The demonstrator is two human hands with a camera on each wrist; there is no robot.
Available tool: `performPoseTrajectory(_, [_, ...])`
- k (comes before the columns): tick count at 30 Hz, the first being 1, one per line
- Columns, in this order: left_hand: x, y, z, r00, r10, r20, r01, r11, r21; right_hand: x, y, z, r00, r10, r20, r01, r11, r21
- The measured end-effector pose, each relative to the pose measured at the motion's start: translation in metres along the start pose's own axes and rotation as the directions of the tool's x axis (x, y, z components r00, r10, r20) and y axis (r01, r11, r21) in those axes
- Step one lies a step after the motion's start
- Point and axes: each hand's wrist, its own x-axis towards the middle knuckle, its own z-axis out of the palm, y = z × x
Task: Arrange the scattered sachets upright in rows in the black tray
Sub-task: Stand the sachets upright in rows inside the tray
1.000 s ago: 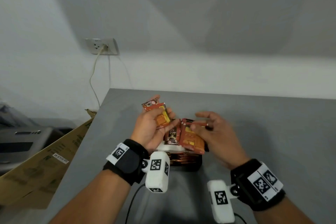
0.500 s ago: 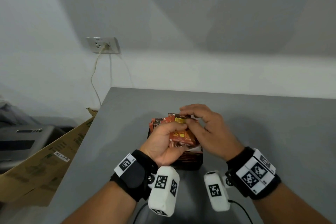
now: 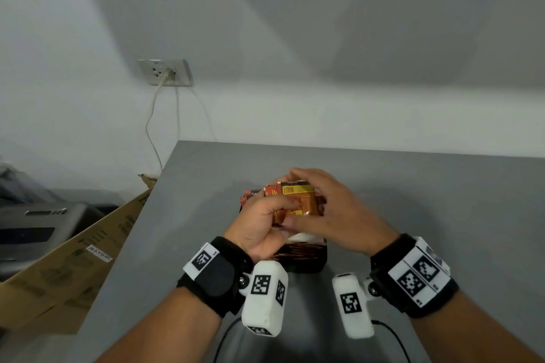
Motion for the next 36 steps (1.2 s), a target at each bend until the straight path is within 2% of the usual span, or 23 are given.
performPoseTrajectory(3, [0.003,0.006,-0.003,0.997,0.06,-0.054,-0.056,0.996,0.072,0.004,0.006,-0.006,0.99,0.104,-0.099,-0.089,0.986,0.142])
performPoseTrajectory(5, [0.007,0.007,-0.005,0.992,0.073,-0.103,-0.061,0.992,0.112,0.007,0.009,-0.007,0.985,0.125,-0.12,-0.095,0.968,0.232])
performPoseTrajectory(7, [0.01,0.009,-0.003,0.988,0.059,-0.14,-0.043,0.992,0.118,0.01,0.008,-0.008,0.972,0.133,-0.196,-0.075,0.957,0.279])
performPoseTrajectory(10, [0.012,0.014,-0.002,0.989,0.008,-0.15,0.004,0.997,0.082,0.012,0.007,-0.009,0.94,0.083,-0.332,-0.005,0.974,0.227])
performPoseTrajectory(13, [0.014,0.017,-0.004,0.985,0.01,-0.17,0.002,0.997,0.073,0.009,0.007,-0.003,0.924,0.01,-0.382,0.056,0.986,0.159])
performPoseTrajectory(15, [0.015,0.016,-0.005,0.987,0.028,-0.159,-0.01,0.993,0.115,0.005,0.008,0.003,0.924,-0.021,-0.383,0.057,0.995,0.082])
performPoseTrajectory(17, [0.014,0.018,-0.005,0.98,0.078,-0.185,-0.05,0.987,0.154,0.002,0.01,0.009,0.944,-0.016,-0.331,0.022,1.0,0.014])
performPoseTrajectory(19, [0.014,0.019,-0.005,0.967,0.169,-0.191,-0.114,0.956,0.269,0.0,0.016,0.011,0.966,0.051,-0.255,0.001,0.98,0.199])
performPoseTrajectory(21, [0.012,0.018,-0.004,0.956,0.228,-0.183,-0.148,0.917,0.37,-0.005,0.016,0.013,0.975,0.14,-0.176,-0.028,0.852,0.522])
performPoseTrajectory(22, [0.011,0.016,-0.004,0.953,0.24,-0.183,-0.153,0.908,0.391,-0.006,0.016,0.013,0.973,0.171,-0.155,-0.044,0.799,0.599])
performPoseTrajectory(23, [0.01,0.014,-0.003,0.954,0.237,-0.183,-0.149,0.906,0.396,-0.006,0.015,0.014,0.967,0.205,-0.152,-0.073,0.792,0.606])
performPoseTrajectory(25, [0.008,0.013,-0.005,0.965,0.186,-0.185,-0.115,0.934,0.339,-0.006,0.015,0.016,0.952,0.226,-0.206,-0.1,0.867,0.488])
performPoseTrajectory(26, [0.007,0.013,-0.006,0.971,0.153,-0.182,-0.096,0.952,0.289,-0.005,0.015,0.016,0.943,0.232,-0.24,-0.09,0.869,0.486])
performPoseTrajectory(29, [0.004,0.013,-0.012,0.98,0.111,-0.166,-0.068,0.967,0.246,-0.003,0.018,0.012,0.91,0.297,-0.288,-0.05,0.77,0.636])
performPoseTrajectory(32, [-0.001,0.011,-0.013,0.985,0.141,-0.095,-0.105,0.945,0.31,-0.003,0.018,0.006,0.926,0.312,-0.212,-0.083,0.717,0.692])
performPoseTrajectory(34, [-0.002,0.01,-0.012,0.984,0.165,-0.074,-0.126,0.919,0.374,-0.003,0.014,0.004,0.944,0.301,-0.132,-0.137,0.726,0.674])
performPoseTrajectory(36, [-0.002,0.008,-0.012,0.981,0.176,-0.085,-0.127,0.904,0.408,-0.002,0.012,0.006,0.947,0.298,-0.119,-0.147,0.731,0.666])
